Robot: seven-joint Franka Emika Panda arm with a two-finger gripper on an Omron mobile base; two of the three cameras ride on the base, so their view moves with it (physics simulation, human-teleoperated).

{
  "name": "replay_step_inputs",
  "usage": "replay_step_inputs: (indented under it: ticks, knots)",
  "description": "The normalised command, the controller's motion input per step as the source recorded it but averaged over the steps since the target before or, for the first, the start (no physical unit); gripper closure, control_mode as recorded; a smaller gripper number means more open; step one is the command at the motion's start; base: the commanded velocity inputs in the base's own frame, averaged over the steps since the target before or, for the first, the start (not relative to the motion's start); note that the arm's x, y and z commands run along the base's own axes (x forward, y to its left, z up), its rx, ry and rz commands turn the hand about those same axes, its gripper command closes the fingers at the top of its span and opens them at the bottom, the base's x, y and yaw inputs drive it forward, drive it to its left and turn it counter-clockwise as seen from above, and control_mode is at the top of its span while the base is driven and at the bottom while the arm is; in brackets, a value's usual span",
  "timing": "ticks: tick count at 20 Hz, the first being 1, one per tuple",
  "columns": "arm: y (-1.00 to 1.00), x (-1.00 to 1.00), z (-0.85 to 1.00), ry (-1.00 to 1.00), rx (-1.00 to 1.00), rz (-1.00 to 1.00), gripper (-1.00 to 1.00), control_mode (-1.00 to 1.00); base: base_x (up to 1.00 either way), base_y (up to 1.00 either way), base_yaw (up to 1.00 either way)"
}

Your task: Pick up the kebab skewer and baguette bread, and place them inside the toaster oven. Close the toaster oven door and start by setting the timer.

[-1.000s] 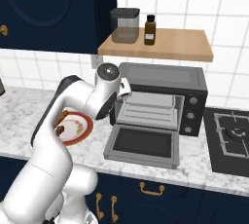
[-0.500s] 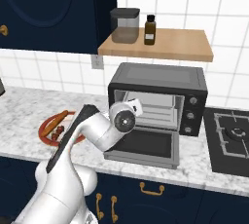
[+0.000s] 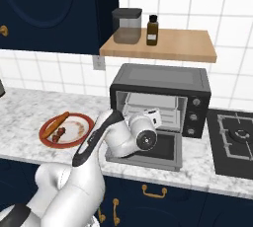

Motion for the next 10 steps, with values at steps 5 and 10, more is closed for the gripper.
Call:
replay_step_inputs:
  ticks: [5, 10]
  knots:
    - [-0.24, 0.32, -0.06, -0.08, -0.03, 0.0, -1.0, -1.0, 0.0, 0.0, 0.0]
    - [-0.07, 0.44, -0.25, -0.15, -0.12, 0.0, -1.0, -1.0, 0.0, 0.0, 0.0]
